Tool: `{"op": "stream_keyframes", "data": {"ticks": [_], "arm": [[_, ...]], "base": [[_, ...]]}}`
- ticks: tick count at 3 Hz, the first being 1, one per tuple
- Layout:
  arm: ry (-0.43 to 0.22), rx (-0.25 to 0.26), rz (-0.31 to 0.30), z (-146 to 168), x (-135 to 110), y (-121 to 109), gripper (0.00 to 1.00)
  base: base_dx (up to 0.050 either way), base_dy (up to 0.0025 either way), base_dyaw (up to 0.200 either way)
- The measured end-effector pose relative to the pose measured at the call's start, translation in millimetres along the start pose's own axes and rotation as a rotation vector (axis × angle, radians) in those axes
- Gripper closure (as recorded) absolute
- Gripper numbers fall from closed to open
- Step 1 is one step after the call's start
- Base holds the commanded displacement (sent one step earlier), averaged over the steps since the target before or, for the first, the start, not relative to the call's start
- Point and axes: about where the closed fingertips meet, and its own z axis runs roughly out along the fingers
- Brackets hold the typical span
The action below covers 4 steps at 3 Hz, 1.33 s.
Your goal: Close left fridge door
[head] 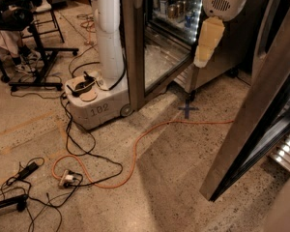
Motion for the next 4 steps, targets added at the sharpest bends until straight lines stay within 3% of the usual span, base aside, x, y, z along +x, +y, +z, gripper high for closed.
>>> {"op": "stream_keyframes", "data": {"ticks": [2,3,4], "arm": [[0.000,0.000,0.000,0.0,0.0,0.0,0.00],[0.000,0.000,0.000,0.0,0.0,0.0,0.00],[0.000,0.000,0.000,0.0,0.0,0.0,0.00]], "base": [[-0.038,0.00254,-0.131],[0.000,-0.00002,-0.200],[0.040,0.00243,0.114]]}}
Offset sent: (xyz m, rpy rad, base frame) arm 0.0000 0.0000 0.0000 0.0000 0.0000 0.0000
